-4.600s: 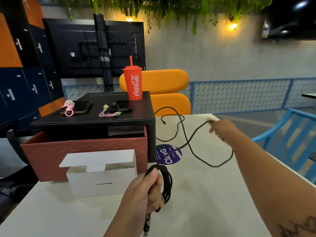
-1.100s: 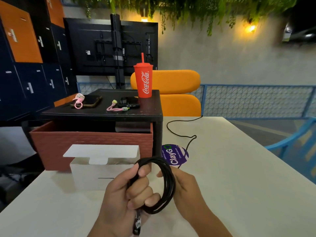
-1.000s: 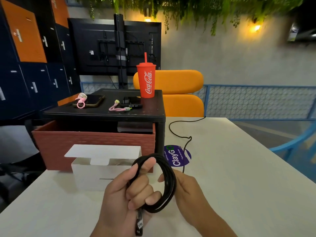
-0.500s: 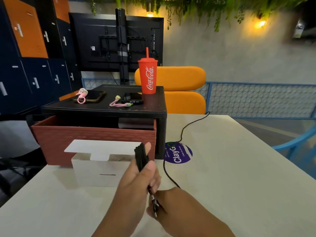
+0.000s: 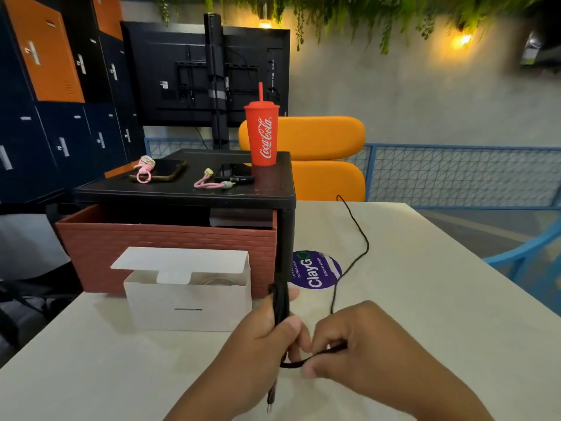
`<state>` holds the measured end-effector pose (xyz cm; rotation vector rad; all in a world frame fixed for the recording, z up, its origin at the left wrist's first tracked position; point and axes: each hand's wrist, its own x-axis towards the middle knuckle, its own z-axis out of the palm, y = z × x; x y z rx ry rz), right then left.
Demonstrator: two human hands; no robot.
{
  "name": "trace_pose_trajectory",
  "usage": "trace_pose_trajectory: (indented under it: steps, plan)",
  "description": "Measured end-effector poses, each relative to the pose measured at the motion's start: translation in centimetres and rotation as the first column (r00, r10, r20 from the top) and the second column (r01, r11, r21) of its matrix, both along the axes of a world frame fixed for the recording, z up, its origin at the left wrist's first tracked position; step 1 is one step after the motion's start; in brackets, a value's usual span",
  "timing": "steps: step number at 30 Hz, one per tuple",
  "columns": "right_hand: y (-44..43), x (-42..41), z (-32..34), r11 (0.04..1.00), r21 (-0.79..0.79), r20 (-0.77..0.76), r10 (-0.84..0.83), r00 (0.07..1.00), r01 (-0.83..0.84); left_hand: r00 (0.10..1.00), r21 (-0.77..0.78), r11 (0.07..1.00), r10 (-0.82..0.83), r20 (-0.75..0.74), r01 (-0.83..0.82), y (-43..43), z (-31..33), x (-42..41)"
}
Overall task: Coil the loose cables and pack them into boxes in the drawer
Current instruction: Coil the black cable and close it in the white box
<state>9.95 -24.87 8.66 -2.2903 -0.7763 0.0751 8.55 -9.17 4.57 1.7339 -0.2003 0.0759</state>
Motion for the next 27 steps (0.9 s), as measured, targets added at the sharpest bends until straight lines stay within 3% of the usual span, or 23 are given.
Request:
trace_pose_trajectory:
  steps: [5, 11, 15, 19, 22, 27]
  plan:
    - [-0.5, -0.2, 0.4, 0.939, 0.34, -0.11, -0.014, 0.994, 0.051, 0.966, -0.199, 0.966, -0.197, -0.167, 0.162, -0.7, 0.2, -0.2]
    - [0.3, 0.1, -0.3, 0.834, 0.55, -0.035, -0.033, 0.999, 0.047, 0.843, -0.556, 0.783, -0.477, -0.25, 0.278, -1.0, 1.2, -0.8]
    - [0.7, 1.2, -1.5, 0.898, 0.434, 0.219, -0.176, 0.96, 0.065, 0.895, -0.6, 0.765, -0.411, -0.172, 0.236, -0.9, 0.9, -0.8]
    - [1.2, 1.3, -2.1, 0.954, 0.298, 0.137, -0.082, 0.987, 0.038, 0.936, -0.686, 0.717, -0.316, -0.155, 0.128, -0.4, 1.3, -0.9]
    - [1.5, 1.4, -2.3, 0.971, 0.225, 0.065, -0.093, 0.994, 0.077, 0.942, -0.66, 0.748, -0.269, -0.199, 0.074, -0.7, 1.4, -0.8]
    - [1.4, 1.8, -2.8, 0.981, 0.123, 0.182, -0.17, 0.969, 0.149, 0.941, -0.616, 0.786, -0.242, -0.236, 0.048, -0.9, 1.5, -0.4]
